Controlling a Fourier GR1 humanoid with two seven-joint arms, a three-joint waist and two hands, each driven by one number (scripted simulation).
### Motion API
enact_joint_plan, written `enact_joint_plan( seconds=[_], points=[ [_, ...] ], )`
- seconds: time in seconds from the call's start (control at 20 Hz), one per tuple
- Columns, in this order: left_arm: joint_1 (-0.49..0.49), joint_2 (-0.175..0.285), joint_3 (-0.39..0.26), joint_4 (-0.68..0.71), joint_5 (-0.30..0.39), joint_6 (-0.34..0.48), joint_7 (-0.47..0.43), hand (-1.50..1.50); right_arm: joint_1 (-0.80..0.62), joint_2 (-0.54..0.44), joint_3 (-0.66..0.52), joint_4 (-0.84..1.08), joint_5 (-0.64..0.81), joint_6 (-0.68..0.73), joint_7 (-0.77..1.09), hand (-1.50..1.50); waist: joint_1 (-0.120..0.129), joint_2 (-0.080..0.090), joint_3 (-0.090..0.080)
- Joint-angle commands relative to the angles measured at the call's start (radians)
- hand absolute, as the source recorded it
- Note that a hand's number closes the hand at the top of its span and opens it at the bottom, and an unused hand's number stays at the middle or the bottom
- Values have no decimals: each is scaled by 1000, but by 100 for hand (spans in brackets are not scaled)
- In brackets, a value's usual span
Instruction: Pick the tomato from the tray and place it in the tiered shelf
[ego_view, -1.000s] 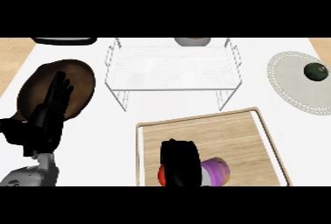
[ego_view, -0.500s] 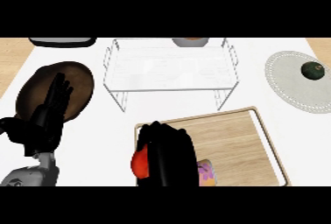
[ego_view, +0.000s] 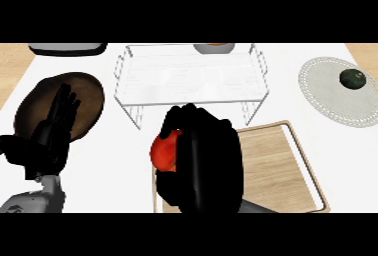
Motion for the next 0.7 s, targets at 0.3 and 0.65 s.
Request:
enact_joint_plan(
  seconds=[0.3, 0.65],
  points=[
    [38, 2, 4, -28, 2, -14, -25, 0, -156, 17, -168, 126, 6, -10, 214, 150, 11, 10, 1],
    [32, -37, -26, -6, -31, 10, -41, 0, -134, 17, -246, 302, 19, -185, 45, 150, 11, 16, 3]
  ],
)
